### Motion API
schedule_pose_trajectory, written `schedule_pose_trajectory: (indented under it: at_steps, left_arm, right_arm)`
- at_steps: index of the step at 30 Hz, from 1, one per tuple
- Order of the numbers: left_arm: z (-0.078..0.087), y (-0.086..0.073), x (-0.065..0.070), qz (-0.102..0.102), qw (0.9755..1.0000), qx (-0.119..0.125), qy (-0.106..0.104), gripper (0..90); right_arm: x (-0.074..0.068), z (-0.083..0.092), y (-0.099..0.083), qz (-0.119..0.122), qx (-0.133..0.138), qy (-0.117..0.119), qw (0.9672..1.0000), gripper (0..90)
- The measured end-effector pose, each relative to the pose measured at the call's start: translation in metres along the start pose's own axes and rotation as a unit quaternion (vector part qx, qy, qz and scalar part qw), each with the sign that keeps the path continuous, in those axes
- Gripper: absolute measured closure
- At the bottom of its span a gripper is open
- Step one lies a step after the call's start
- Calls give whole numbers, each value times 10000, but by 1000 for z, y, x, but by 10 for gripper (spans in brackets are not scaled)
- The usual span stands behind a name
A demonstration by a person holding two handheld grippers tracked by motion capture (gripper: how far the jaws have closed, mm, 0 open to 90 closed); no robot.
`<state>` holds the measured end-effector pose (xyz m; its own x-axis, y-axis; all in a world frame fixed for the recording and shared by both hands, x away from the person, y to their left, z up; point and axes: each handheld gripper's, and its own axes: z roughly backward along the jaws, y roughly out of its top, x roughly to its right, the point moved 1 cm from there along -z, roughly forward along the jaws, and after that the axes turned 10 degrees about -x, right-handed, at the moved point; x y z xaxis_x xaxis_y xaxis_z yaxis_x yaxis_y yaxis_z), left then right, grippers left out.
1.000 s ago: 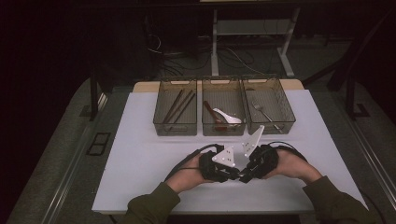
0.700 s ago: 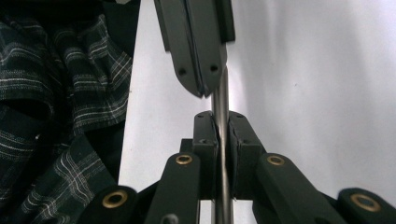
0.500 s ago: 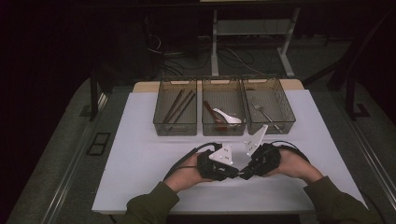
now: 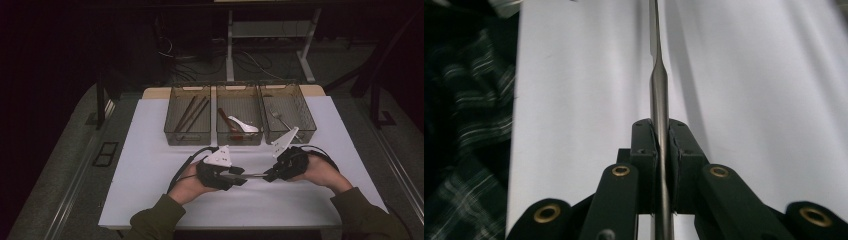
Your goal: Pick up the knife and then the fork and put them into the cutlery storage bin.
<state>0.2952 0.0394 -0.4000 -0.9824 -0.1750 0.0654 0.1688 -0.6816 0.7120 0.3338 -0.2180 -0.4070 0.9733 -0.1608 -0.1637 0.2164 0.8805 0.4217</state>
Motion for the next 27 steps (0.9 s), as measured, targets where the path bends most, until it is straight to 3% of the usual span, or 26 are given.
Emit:
schedule_pose_trajectory:
  at_steps: [8, 14, 22, 27]
  left_arm:
    - [20, -22, -2, 256, 9990, 214, 313, 487]
    - [34, -45, -4, 562, 9957, 362, 644, 397]
    - [43, -73, -4, 988, 9882, 390, 1103, 291]
    - [47, -86, -3, 1259, 9802, 423, 1470, 200]
  right_arm:
    - [13, 15, -9, -301, 272, -343, 9986, 828]
    - [22, 29, -14, -535, 495, -599, 9955, 828]
    - [30, 42, -19, -840, 777, -769, 9904, 828]
    - [34, 49, -20, -1012, 958, -880, 9863, 828]
